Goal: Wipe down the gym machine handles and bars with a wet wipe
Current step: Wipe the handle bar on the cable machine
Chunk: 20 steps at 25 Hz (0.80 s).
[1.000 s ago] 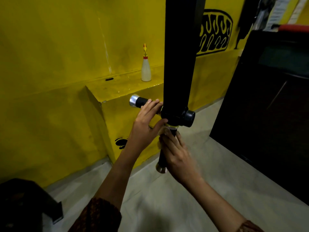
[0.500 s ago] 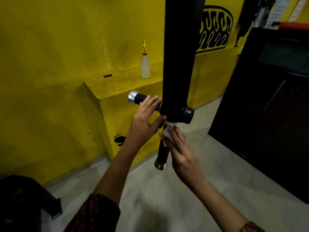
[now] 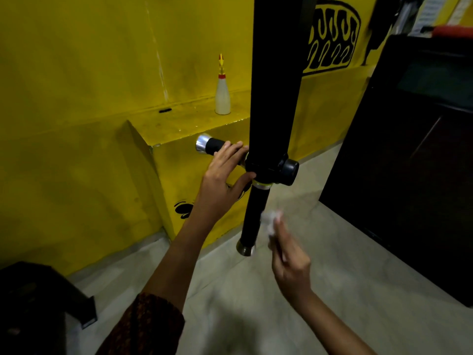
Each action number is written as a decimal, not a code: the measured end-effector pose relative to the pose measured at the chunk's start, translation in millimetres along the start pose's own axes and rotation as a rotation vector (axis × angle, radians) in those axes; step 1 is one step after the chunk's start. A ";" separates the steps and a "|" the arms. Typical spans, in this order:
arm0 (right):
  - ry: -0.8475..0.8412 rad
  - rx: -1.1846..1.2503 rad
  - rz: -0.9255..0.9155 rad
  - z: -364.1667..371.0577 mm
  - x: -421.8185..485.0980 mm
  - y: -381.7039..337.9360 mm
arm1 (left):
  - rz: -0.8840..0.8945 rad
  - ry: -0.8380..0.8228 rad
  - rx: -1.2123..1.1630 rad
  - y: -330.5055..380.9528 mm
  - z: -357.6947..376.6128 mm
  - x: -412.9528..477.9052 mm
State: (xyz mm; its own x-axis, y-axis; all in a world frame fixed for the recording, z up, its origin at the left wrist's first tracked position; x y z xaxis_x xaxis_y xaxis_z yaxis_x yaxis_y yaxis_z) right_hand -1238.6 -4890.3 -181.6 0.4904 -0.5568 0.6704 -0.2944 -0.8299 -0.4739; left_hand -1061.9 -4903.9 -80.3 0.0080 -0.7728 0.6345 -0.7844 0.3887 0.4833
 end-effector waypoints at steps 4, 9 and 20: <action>0.149 0.206 0.226 10.2 50.4 -13.8 | 0.006 0.003 -0.006 -0.5 1.2 -1.4; -0.044 0.161 0.232 36.7 -20.2 2.1 | -0.002 0.004 -0.025 -0.7 0.6 -0.5; 0.167 0.157 0.277 20.4 50.3 -13.9 | 0.001 0.001 -0.027 -1.8 1.2 -1.1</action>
State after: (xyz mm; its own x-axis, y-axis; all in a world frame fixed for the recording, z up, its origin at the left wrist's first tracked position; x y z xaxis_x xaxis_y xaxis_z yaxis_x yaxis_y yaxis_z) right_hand -1193.1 -4906.1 -153.0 0.2650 -0.7687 0.5820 -0.2619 -0.6383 -0.7238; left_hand -1061.3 -4904.4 -82.6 0.0080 -0.7717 0.6359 -0.7672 0.4031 0.4989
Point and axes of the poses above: each hand's wrist, its own x-axis towards the middle knuckle, its own z-axis out of the palm, y = z × x, the point moved 2 cm from there along x, towards the middle knuckle, and after that the axes turned 13 degrees about -y, right-handed, at the moved point
